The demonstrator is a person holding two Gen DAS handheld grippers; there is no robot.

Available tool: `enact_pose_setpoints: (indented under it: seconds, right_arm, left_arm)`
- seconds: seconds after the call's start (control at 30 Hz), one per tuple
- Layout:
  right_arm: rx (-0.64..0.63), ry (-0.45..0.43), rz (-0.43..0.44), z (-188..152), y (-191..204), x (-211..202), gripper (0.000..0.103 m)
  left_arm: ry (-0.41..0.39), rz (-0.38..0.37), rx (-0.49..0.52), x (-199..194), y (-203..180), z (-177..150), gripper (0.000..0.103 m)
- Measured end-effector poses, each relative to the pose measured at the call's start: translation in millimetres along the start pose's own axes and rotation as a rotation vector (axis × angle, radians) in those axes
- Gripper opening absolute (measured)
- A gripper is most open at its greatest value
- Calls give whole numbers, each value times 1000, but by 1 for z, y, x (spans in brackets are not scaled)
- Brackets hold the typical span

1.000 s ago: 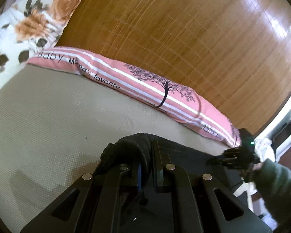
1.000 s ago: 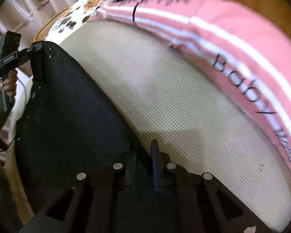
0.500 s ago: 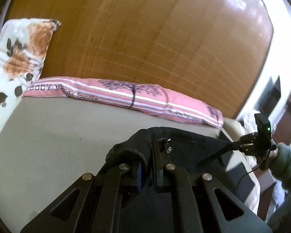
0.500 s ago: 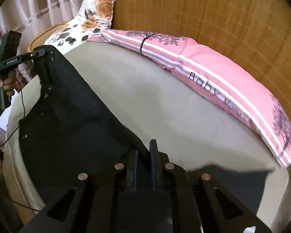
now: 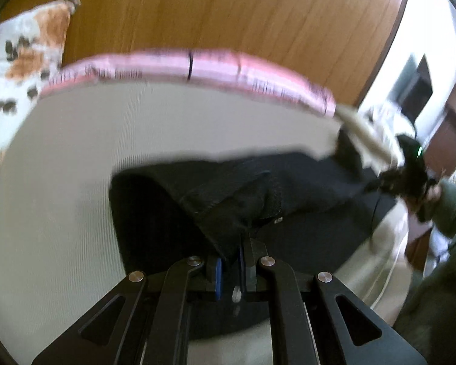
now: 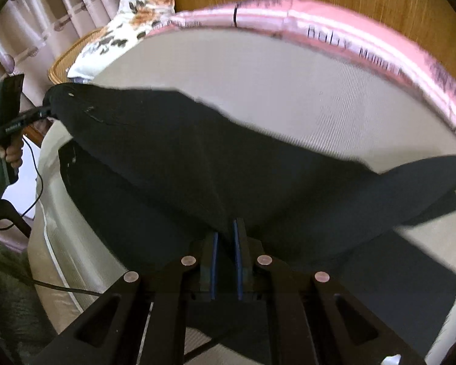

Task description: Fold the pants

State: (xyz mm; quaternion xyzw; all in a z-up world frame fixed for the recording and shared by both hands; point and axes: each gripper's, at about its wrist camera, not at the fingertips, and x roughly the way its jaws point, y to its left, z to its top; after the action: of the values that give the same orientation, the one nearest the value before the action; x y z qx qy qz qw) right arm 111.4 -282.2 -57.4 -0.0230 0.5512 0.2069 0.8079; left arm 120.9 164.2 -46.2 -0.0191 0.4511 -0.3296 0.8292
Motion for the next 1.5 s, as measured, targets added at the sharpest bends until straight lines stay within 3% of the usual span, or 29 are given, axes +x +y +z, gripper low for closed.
enact_pose_setpoints:
  seconds: [0.13,0.3,0.4,0.53,0.63,0.73,0.8,1.0,1.1,1.3,1.5]
  right_arm:
    - [-4,29,-19,-16,8,17,7]
    - [-6,40,-68,-26,17,28,8]
    - [18,28,-87,-26,20,29,15]
    - [76,-11,-93,-30,21,20,30]
    - [121,-50,-73,-39,20,7,34]
    - [178,-98,-44,-48,18,-11,41]
    - [223,-117,-28,-52,13,-19,46]
    - [426,-137,72,-74,-11,-21,47]
    - [518,-139,105,-84,-25,-13,47]
    - [653,-196,188,-90,-44,-2,47]
    - [790,-237,238,-91,-66,15,46]
  left_arm:
    - [114,46,46,24,-3,-28,9]
    - [115,87,50,22,-9,-33,15]
    - [136,130,50,20,-12,-33,26]
    - [168,209,23,13,-10,-31,56]
    - [189,243,-22,0,-7,-36,58]
    - [195,283,-104,-15,-2,-39,58]
    - [198,297,-213,-22,1,-42,58]
    - [159,94,-533,-22,-6,-56,58]
    - [144,68,-654,-8,-5,-60,58]
    - [65,94,-807,10,4,-61,58]
    - [4,112,-871,19,13,-55,54]
